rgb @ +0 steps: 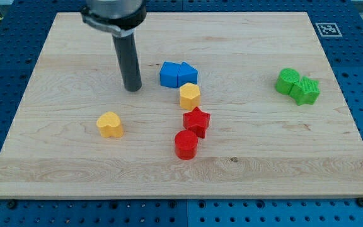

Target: Separate the blue cube from the blue triangle

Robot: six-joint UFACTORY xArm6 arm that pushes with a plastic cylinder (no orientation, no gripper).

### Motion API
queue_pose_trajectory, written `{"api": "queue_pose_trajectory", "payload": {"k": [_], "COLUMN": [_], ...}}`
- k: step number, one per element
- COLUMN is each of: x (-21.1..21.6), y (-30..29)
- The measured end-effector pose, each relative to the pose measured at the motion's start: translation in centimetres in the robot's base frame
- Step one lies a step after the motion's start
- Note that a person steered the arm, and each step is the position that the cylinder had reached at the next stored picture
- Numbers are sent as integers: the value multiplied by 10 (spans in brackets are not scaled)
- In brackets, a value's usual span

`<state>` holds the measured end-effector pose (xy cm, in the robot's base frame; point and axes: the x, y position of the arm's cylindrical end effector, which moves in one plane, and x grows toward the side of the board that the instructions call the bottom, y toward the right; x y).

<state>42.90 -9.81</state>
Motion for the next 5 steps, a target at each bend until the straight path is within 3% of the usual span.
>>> {"api": "queue_pose_trajectory", "payload": {"k": [1, 3, 5], "x": [1, 6, -6], "y": [0, 76, 76]}}
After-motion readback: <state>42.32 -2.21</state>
